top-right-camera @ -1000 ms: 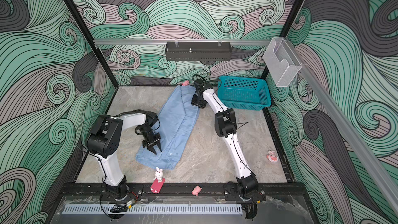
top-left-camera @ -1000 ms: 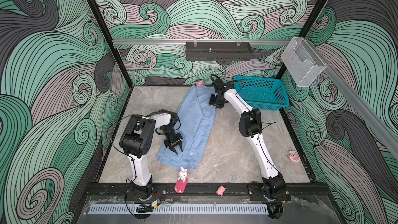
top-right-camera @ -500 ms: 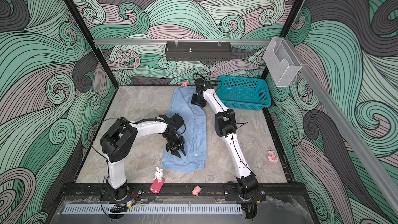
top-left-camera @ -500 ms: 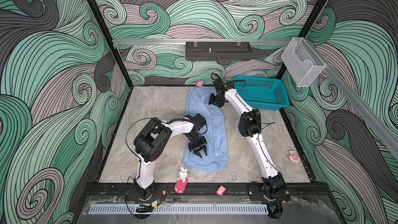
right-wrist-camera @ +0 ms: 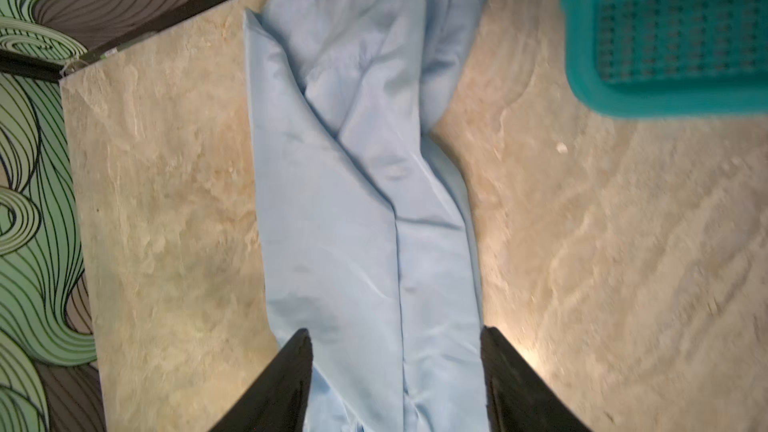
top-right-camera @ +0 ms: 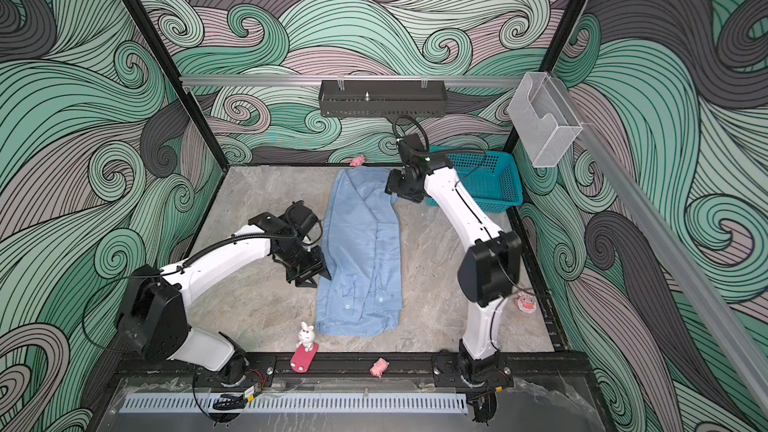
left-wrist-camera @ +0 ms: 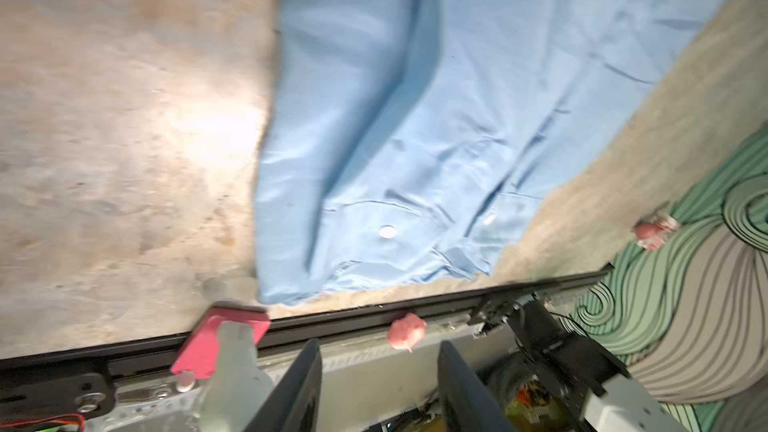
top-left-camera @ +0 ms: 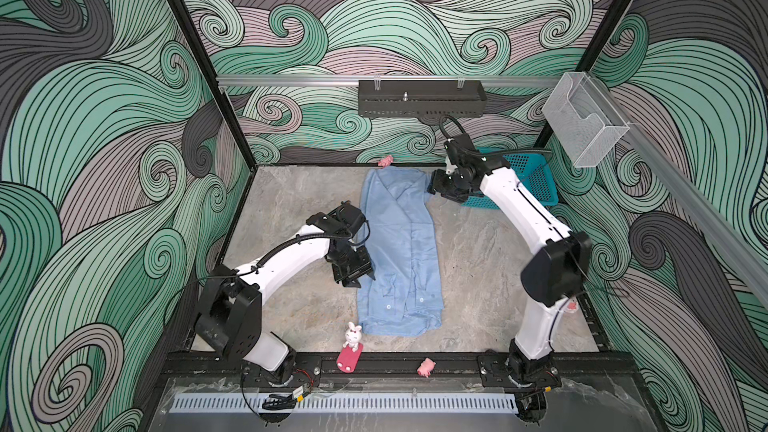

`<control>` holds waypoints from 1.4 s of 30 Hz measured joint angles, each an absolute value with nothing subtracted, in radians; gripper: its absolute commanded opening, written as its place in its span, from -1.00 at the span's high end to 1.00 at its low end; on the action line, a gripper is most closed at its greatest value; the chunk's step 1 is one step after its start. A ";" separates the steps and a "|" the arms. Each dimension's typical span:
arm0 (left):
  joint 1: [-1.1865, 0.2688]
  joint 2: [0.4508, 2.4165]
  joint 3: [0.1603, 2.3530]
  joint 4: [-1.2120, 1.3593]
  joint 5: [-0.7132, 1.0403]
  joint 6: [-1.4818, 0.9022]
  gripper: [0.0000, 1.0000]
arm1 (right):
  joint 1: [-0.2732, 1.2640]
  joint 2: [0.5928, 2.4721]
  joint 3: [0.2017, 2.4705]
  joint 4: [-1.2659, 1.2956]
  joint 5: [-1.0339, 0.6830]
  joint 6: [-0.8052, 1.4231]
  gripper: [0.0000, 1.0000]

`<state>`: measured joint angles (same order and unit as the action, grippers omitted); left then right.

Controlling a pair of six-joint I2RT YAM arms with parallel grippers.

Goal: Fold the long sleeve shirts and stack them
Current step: 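Move both grippers to the strip end nearest the robot and grasp it, then lift the near end with both grippers and fold it toward the far end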

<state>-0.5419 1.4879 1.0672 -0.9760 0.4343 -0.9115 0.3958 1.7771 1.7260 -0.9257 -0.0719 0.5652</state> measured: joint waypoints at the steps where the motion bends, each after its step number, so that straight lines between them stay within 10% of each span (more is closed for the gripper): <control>1: -0.533 1.487 1.041 -0.975 0.432 -0.904 0.00 | 0.403 1.721 1.632 -0.903 -0.081 0.573 -0.31; 15: -0.472 1.491 0.793 -0.779 0.488 -0.793 -0.03 | 0.586 1.345 0.775 -0.669 -0.259 0.720 -0.39; 35: -0.540 1.543 0.682 -0.509 0.656 -0.765 -0.07 | 0.630 1.386 0.587 -0.323 -0.471 0.820 -0.35; 42: -0.564 1.578 0.656 -0.422 0.699 -0.798 0.65 | 0.631 1.383 0.568 -0.292 -0.482 0.831 -0.24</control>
